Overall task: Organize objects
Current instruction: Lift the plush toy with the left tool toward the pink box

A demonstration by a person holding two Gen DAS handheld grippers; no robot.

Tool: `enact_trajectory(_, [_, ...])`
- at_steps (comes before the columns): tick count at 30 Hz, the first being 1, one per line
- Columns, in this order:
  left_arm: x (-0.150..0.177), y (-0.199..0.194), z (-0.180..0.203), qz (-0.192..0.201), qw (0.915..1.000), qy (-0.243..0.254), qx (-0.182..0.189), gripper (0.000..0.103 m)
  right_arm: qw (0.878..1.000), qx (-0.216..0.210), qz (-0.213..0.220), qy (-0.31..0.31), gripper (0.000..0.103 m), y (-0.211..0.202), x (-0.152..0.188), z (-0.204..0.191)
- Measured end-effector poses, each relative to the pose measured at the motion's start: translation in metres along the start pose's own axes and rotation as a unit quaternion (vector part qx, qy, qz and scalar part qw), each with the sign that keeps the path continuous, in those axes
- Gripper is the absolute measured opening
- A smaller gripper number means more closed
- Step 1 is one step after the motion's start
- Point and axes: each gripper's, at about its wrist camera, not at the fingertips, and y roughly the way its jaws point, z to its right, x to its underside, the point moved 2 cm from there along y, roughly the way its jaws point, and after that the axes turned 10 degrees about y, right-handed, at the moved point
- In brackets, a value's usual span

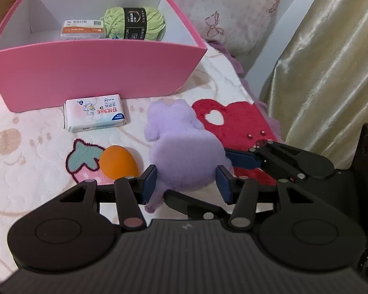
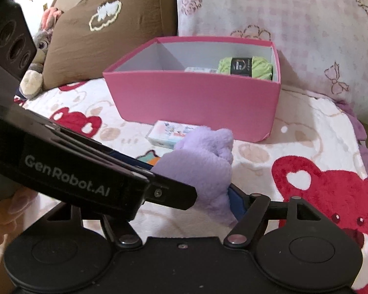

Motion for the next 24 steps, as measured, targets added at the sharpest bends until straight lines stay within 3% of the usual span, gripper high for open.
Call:
enact_trajectory(7, [0.002,-0.032,0.008,-0.008,0.9998,0.011,0.013,0.049,1.000,0.005,0.010,-0.012,0.071,-0.029,-0.003,-0.022])
enact_trajectory(24, [-0.011,-0.098,0.017,-0.012,0.9994,0.015,0.028,0.051,0.999,0.015,0.010,-0.026,0.069,-0.077,-0.024,-0.069])
